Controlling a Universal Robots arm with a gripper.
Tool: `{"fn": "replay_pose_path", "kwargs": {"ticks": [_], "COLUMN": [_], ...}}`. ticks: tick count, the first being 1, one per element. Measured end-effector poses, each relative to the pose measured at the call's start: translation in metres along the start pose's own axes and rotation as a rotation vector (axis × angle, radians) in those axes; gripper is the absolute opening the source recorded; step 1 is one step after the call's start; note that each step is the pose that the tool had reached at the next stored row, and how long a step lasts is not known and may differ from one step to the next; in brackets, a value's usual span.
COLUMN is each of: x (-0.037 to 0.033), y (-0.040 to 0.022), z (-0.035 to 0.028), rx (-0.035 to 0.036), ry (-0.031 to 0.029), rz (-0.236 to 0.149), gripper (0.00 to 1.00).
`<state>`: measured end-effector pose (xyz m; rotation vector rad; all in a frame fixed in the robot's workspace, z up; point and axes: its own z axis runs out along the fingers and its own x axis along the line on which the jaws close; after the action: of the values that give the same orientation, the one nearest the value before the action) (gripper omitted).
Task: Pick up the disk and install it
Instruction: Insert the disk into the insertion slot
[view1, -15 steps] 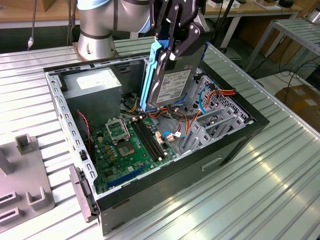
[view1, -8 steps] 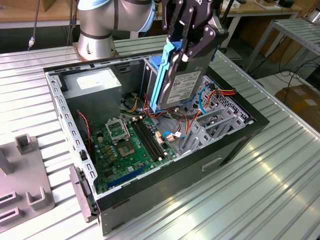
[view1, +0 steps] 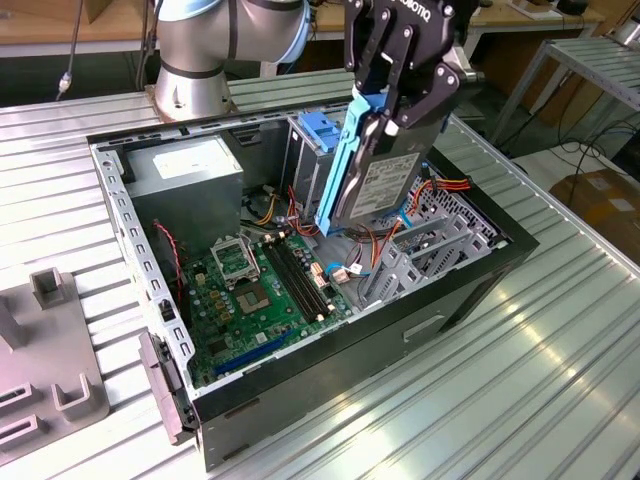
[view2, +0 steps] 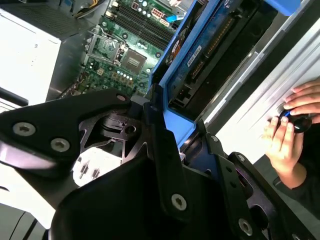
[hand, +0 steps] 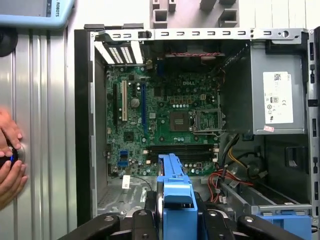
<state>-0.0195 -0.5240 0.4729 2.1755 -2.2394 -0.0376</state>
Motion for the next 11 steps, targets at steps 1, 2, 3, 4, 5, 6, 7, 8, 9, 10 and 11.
{"fn": "replay_pose_path", "kwargs": {"ticks": [1, 2, 3, 4, 5, 6, 7, 8, 9, 10, 11], "x": [0.0043, 0.0076, 0.0099, 0.0122, 0.0142, 0.0154, 0.016, 0.016, 0.016, 0.0159, 0.0158], "y": [-0.0005, -0.0007, -0.0009, -0.0012, -0.0015, -0.0023, -0.0037, -0.0057, -0.0086, -0.0121, -0.0148], "z": [0.0, 0.0004, 0.0007, 0.001, 0.0013, 0.0018, 0.0028, 0.0033, 0.0037, 0.0042, 0.0045], "rx": [-0.0003, -0.0002, -0.0001, -0.0001, -0.0002, -0.0002, -0.0001, -0.0001, -0.0001, 0.0, 0.0], "ry": [0.0009, 0.001, 0.0009, 0.0009, 0.001, 0.0011, 0.0006, 0.001, 0.0011, 0.001, 0.001], "rz": [0.0, 0.0, 0.0, 0.0, 0.0, 0.0, 0.0, 0.0, 0.0, 0.0, 0.0], "gripper": [0.37, 0.37, 0.37, 0.37, 0.37, 0.37, 0.37, 0.37, 0.37, 0.37, 0.37]}}
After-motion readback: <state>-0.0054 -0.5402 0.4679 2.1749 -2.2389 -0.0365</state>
